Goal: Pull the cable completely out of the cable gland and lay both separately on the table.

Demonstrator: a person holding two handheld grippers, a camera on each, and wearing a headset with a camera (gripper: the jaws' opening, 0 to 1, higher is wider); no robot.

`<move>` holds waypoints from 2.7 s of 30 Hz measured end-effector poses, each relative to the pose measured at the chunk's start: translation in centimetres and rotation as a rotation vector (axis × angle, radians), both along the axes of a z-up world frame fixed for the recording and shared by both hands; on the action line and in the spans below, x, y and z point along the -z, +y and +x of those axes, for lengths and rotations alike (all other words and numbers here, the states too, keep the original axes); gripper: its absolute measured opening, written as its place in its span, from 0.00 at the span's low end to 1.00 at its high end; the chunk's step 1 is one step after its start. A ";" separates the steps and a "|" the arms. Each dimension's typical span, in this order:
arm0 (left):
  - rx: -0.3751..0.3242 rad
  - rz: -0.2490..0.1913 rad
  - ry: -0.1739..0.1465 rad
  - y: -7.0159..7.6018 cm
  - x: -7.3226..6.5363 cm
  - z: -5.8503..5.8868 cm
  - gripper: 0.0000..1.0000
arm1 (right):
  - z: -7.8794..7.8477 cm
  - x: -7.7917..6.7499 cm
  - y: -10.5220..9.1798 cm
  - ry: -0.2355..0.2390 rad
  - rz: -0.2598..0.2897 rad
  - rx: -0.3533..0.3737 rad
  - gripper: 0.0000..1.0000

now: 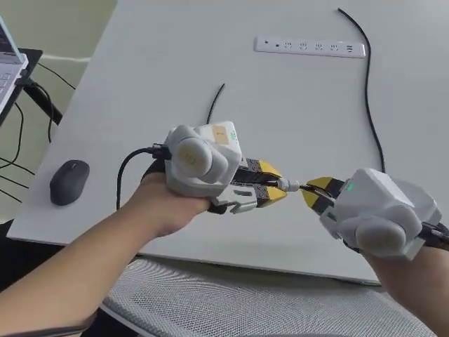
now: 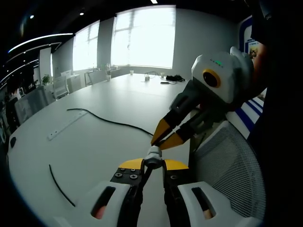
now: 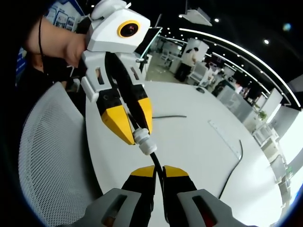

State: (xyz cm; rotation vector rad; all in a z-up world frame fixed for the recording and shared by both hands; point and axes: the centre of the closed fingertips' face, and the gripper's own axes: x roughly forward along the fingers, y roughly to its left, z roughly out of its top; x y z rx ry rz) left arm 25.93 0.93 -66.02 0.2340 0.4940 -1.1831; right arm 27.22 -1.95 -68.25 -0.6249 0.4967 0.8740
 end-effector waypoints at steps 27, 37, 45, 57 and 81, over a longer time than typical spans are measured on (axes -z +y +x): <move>-0.039 -0.029 -0.002 0.3 -0.2 0.0 0.15 | 0.4 3.9 -5.1 0.216 0.192 0.338 0.00; -0.050 -0.027 -0.010 0.1 -0.1 0.1 0.15 | 0.1 4.1 -5.0 0.238 0.214 0.370 0.00; -0.049 -0.018 -0.009 0.0 0.1 0.1 0.15 | 0.1 4.2 -5.2 0.239 0.212 0.373 0.01; -0.060 -0.011 -0.008 0.5 0.1 0.1 0.15 | 0.1 3.0 -5.1 0.150 0.150 0.299 0.02; -0.033 0.011 -0.001 0.4 0.5 -0.8 0.15 | -1.0 -0.6 0.6 -0.077 -0.078 -0.079 0.09</move>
